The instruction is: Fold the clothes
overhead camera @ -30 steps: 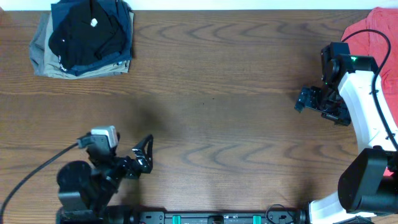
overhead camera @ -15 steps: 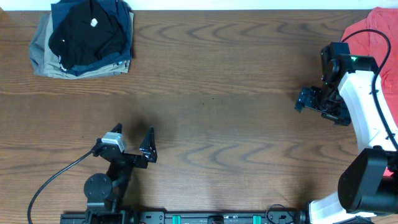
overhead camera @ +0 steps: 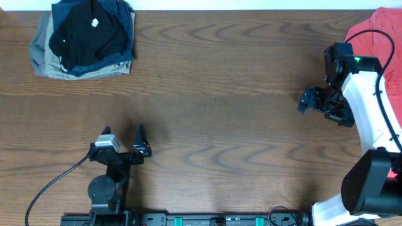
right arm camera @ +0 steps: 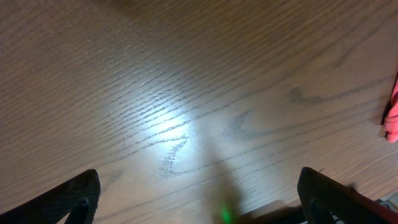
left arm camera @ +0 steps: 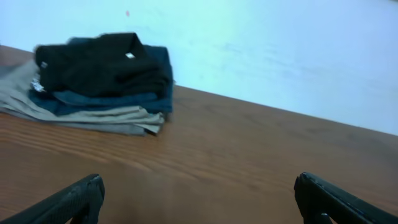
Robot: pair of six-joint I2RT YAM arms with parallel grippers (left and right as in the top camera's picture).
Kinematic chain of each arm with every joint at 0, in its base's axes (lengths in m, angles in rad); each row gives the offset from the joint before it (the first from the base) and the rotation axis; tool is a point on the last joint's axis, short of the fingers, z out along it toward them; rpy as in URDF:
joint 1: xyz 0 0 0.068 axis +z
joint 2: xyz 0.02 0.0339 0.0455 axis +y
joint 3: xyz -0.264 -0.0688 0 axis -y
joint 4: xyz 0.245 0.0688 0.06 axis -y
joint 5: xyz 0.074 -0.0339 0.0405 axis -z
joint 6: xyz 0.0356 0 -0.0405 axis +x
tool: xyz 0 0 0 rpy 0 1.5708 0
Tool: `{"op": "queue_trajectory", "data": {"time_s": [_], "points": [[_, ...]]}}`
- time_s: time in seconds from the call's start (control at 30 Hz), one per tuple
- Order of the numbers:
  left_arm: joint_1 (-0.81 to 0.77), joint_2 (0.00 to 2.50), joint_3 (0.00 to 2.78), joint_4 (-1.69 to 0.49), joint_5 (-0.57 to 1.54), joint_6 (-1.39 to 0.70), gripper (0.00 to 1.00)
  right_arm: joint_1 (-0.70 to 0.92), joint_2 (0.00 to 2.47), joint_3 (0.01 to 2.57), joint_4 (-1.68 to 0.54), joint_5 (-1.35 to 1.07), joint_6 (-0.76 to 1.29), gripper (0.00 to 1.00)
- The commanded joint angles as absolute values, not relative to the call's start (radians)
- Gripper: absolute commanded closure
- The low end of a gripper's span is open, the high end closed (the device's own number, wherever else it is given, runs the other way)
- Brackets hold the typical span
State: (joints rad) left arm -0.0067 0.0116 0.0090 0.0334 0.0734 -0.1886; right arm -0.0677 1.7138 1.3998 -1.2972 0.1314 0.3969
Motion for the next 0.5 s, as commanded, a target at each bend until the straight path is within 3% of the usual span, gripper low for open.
{"op": "queue_trajectory", "data": {"time_s": [0.0, 0.17, 0.47], "points": [[0.002, 0.001, 0.004, 0.042, 0.046, -0.116, 0.02, -0.059, 1.719, 1.411, -1.298, 0.142, 0.388, 0.01], [0.002, 0.001, 0.004, -0.046, 0.088, -0.008, 0.02, -0.059, 1.719, 1.411, -1.298, 0.142, 0.388, 0.01], [0.002, 0.001, 0.004, -0.063, 0.086, 0.004, 0.02, -0.059, 1.719, 1.411, -1.298, 0.142, 0.388, 0.01]]}}
